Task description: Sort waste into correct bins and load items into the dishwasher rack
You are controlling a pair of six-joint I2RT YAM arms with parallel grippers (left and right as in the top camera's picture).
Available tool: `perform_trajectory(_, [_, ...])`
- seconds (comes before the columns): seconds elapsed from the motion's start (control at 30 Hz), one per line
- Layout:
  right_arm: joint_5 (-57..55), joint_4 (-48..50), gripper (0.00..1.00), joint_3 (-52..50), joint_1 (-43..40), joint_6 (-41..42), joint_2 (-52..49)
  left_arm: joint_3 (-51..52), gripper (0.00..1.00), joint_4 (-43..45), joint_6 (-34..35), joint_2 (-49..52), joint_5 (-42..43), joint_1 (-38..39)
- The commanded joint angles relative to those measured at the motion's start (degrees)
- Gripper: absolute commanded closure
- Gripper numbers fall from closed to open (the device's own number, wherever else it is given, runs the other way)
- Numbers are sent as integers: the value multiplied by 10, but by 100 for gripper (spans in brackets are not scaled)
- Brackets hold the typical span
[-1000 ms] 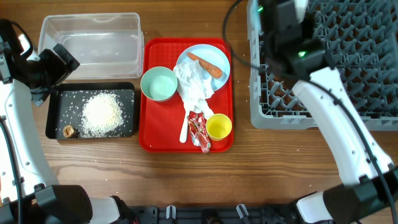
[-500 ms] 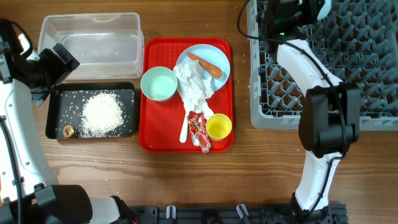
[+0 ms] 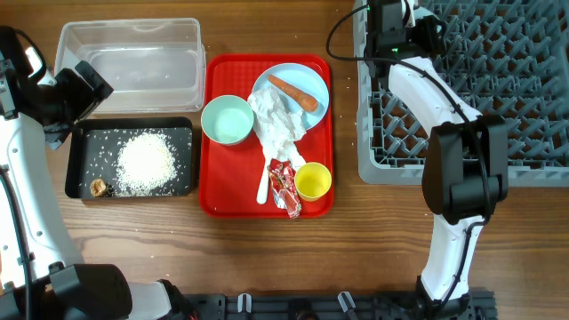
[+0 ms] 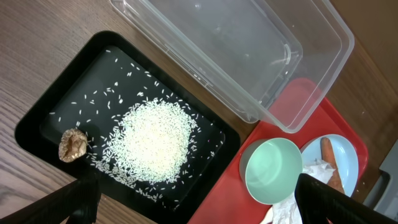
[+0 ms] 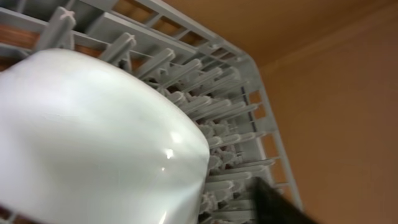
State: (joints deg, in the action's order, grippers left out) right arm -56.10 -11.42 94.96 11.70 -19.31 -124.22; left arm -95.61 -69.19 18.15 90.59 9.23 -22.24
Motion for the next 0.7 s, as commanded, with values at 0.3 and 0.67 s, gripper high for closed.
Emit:
perform_trajectory(0.3, [103,-36,7,2,66,76,101,0,0,2,3,4,1,-1])
perform_trajectory(0.67, [720,-237,44,-8,254,530,103,0,0,-1,3,4,1,-1])
